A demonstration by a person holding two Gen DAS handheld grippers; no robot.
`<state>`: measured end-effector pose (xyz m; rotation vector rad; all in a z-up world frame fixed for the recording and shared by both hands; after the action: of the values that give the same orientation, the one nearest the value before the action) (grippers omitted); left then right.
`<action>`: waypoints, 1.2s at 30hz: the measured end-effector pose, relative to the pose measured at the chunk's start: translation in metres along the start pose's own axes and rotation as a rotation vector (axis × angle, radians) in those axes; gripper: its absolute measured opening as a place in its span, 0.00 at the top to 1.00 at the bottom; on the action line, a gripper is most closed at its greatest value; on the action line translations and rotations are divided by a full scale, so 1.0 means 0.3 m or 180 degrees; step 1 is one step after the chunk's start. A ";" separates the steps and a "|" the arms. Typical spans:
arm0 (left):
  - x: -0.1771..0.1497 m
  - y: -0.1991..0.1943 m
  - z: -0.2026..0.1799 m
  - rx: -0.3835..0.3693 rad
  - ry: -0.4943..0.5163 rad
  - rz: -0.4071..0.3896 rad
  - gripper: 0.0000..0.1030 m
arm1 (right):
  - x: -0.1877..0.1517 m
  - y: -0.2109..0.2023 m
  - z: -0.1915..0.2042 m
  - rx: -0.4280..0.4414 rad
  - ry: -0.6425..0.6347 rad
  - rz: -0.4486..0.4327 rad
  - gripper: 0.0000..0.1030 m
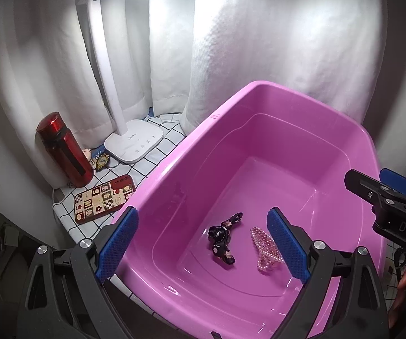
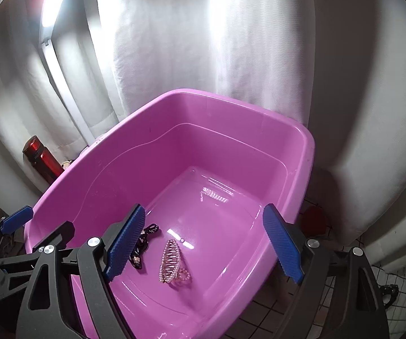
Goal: Organize jewelry
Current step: 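Open both tools to drop the strap and pearl clip into the tub, then move both tools back over the table toward the bangles and hairpin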
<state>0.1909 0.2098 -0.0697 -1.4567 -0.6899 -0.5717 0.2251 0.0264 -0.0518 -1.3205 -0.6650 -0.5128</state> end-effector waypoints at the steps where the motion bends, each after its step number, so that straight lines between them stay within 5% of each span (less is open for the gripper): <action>1: 0.000 -0.009 -0.001 0.0005 -0.0003 -0.0011 0.12 | 0.000 -0.009 0.000 0.0005 -0.0002 -0.0012 0.21; 22: -0.037 -0.264 -0.164 -0.0145 0.0052 -0.0229 0.08 | -0.092 -0.296 -0.157 -0.0065 0.0255 -0.0322 0.21; 36: -0.177 -0.422 -0.503 -0.0681 0.0305 -0.0225 0.07 | -0.396 -0.580 -0.672 -0.0744 0.0758 -0.0278 0.20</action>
<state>0.0742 0.0503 -0.0189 -1.5961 -0.6207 -0.7843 0.0515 -0.2072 -0.0350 -1.4243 -0.4765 -0.8248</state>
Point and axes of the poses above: each gripper's, at about its wrist camera, not at the fingertips, and y roughly the way its jaws point, z to its left, x to its top, the point moved 8 cm from there along y, roughly the way its jaws point, and after that the axes turned 5 degrees about -z, right-handed, at the moved point
